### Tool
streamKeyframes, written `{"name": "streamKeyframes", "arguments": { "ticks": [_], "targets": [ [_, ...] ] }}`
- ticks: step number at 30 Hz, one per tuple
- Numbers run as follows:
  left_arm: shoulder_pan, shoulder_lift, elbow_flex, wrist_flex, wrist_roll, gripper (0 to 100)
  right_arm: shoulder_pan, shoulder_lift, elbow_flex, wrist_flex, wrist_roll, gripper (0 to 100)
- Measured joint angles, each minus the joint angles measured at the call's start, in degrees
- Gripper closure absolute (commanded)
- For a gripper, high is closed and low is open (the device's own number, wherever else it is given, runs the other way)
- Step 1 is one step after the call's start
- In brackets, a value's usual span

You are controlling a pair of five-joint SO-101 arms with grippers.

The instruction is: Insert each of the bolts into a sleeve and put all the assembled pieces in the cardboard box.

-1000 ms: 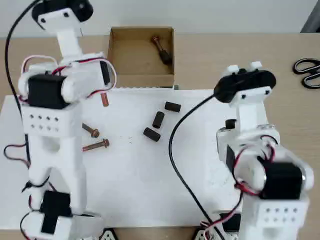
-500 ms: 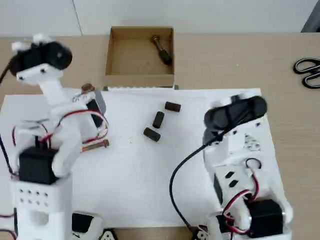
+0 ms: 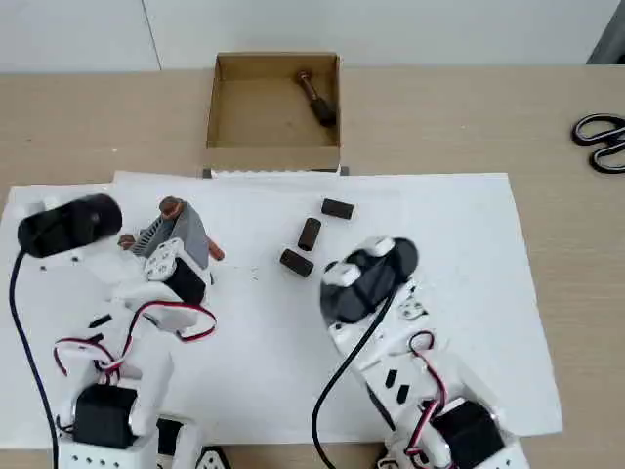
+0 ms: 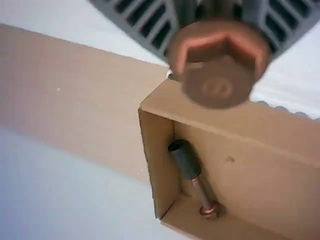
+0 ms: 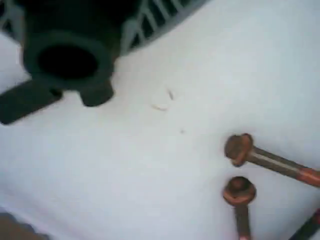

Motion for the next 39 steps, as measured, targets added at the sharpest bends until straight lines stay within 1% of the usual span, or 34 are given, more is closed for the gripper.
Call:
{"name": "streamKeyframes", "arguments": {
  "ticks": [3,7,9,13,23,27,33,39],
  "targets": [
    [1.93,-3.16,1.85,-0.70,0.09,100,-4.92,-2.64,4.48,-4.75,0.00,99.6],
    [6.77,-5.89,2.29,-2.20,3.25,100,-8.88,-5.45,10.37,-9.67,0.00,99.6],
    [8.53,-6.42,2.29,-2.99,5.01,100,-10.46,-6.95,12.40,-11.16,0.26,99.6],
    [11.43,-6.59,2.29,-3.08,6.42,100,-12.92,-9.14,14.95,-12.04,3.43,99.6],
    [16.79,-6.59,2.29,-2.46,6.68,100,-13.10,-9.49,15.65,-12.40,8.18,99.6],
    [16.97,-6.59,2.29,-0.18,6.68,100,-11.69,-9.49,15.65,-12.40,8.44,99.6],
    [16.97,-6.59,2.29,-0.09,6.68,100,-10.29,-9.49,15.65,-12.40,9.05,99.6],
    [17.23,-6.59,2.37,-0.09,6.68,100,-9.93,-9.49,15.65,-16.00,9.05,99.6]
  ]
}}
